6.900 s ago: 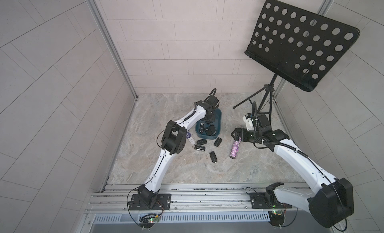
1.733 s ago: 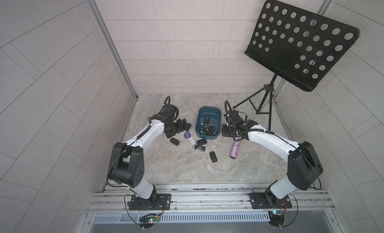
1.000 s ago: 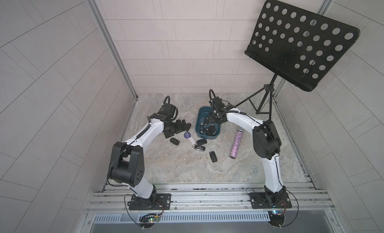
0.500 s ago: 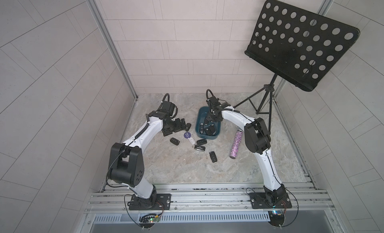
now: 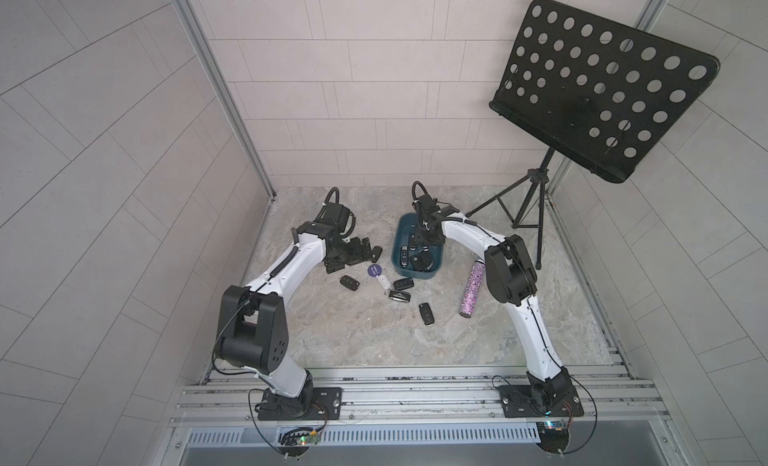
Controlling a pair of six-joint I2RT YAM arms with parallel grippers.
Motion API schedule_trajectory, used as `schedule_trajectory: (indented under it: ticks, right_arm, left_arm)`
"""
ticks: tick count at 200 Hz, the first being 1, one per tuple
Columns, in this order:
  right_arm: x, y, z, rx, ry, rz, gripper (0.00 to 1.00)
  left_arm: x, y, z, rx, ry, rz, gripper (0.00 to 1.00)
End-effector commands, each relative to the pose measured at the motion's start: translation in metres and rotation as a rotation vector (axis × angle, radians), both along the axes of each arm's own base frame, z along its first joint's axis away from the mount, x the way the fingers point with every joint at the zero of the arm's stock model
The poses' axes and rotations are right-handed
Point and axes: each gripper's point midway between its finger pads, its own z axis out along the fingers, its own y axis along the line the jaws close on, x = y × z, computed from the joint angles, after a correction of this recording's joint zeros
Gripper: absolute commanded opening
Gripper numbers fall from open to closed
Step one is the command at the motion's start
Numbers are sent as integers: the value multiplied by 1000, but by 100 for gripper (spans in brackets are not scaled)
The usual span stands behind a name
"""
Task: Place the car key into the storage box
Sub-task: Place the car key in the storage box.
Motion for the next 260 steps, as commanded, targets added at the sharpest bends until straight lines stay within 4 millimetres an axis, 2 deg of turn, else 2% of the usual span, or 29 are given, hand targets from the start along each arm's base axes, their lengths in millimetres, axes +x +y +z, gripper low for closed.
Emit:
schedule_trajectory:
  ticks: [1, 16, 48, 76, 115, 148, 192, 235, 260]
  right_arm:
    - [-1, -5, 6, -5, 9, -25, 59]
    - [0, -4, 19, 10, -8, -21, 63]
    - [-2, 2, 53, 70, -60, -5, 64]
    - [-12, 4, 80, 128, -96, 15, 64]
    - [-43, -5, 107, 160, -131, 57, 64]
    - [-80, -21, 123, 159, -158, 100, 65]
    - [-138, -39, 122, 176, -150, 179, 69]
    - [-177, -50, 114, 191, -129, 265, 78]
    - [-192, -59, 109, 192, -132, 286, 85]
  left_arm:
    - [2, 7, 11, 30, -21, -1, 100]
    - [1, 9, 13, 41, -28, -3, 100]
    - [3, 12, 10, 72, -17, -12, 100]
    - [5, 14, 5, 95, -3, -30, 100]
    - [13, 11, -10, 107, 40, -62, 100]
    - [24, 3, -24, 86, 78, -79, 100]
    - [40, -2, -41, 112, 110, -90, 100]
    - [53, -6, -50, 179, 98, -130, 98]
    - [59, -11, -56, 223, 99, -173, 97]
